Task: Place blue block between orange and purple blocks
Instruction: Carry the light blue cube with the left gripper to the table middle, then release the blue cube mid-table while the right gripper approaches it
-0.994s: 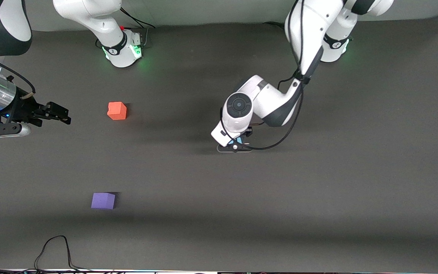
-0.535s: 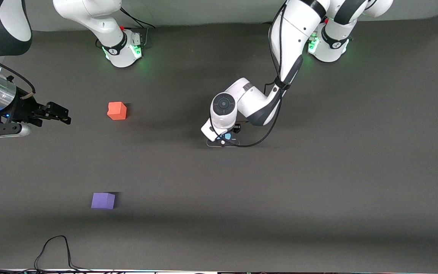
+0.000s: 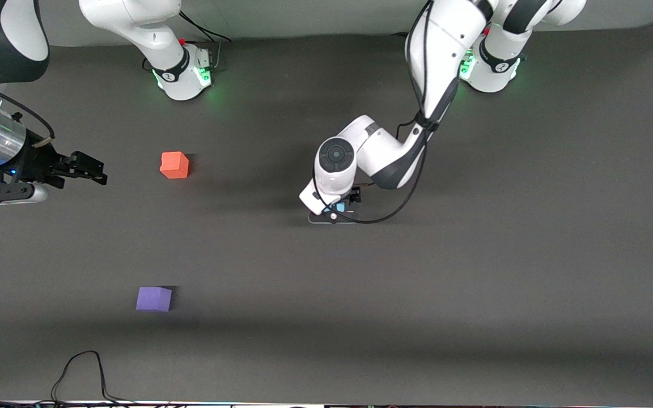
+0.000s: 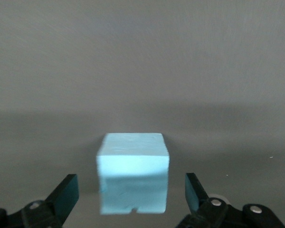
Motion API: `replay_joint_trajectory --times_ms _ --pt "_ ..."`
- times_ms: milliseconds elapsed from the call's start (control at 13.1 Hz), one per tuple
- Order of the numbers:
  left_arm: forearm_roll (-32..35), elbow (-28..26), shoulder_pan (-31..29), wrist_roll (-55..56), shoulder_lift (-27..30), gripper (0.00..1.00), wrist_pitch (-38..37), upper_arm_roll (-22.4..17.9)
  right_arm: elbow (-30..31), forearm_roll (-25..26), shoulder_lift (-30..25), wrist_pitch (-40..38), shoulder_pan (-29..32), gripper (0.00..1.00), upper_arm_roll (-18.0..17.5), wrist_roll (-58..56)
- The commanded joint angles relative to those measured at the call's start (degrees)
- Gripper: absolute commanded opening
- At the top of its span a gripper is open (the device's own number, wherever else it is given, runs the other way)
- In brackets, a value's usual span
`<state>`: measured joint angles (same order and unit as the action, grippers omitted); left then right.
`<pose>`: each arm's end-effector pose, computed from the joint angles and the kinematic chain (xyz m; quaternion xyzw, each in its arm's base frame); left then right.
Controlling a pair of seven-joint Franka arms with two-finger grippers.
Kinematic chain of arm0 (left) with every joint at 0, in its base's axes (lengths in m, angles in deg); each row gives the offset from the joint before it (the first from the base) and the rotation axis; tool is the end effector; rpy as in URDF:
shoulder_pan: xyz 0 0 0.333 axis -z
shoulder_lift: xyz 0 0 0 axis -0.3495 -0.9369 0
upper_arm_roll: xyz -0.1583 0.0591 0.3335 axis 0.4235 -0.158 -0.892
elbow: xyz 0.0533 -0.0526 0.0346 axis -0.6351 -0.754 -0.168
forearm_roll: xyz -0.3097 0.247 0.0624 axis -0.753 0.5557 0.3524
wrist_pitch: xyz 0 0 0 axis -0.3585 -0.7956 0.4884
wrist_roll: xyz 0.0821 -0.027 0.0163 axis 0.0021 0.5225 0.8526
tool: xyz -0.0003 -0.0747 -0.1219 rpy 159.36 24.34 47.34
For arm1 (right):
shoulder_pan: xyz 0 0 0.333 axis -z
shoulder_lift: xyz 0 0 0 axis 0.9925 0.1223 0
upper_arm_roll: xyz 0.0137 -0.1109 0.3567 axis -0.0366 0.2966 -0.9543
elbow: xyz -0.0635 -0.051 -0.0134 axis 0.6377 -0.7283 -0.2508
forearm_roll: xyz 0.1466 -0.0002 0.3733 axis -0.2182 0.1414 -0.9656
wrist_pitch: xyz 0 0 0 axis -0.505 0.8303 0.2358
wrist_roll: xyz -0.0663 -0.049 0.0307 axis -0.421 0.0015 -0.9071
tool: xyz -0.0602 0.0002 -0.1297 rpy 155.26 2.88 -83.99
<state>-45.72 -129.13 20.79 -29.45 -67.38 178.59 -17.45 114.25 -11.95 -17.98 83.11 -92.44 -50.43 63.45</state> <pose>0.5339 -0.5376 0.2580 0.9985 0.0095 -0.0432 0.0315 0.5609 0.0328 0.5750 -0.9995 -0.0160 0.0204 0.0199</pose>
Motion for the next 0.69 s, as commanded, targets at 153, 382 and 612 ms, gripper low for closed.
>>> replay_joint_trajectory --times_ms 153,382,612 --pt "-0.5 -1.7 -15.5 -10.9 12.8 1.00 -17.5 0.4 -0.2 -2.8 2.2 0.2 -8.6 1.00 0.1 11.3" --pt "-0.4 -1.7 -28.0 -23.0 16.8 1.00 -23.3 0.1 -2.5 -5.4 7.3 5.9 -17.7 1.00 0.1 17.8" --pt "0.4 -1.7 -39.6 -37.4 20.6 1.00 -27.3 0.0 -6.3 -4.9 15.4 13.9 -27.2 1.00 0.1 25.4"
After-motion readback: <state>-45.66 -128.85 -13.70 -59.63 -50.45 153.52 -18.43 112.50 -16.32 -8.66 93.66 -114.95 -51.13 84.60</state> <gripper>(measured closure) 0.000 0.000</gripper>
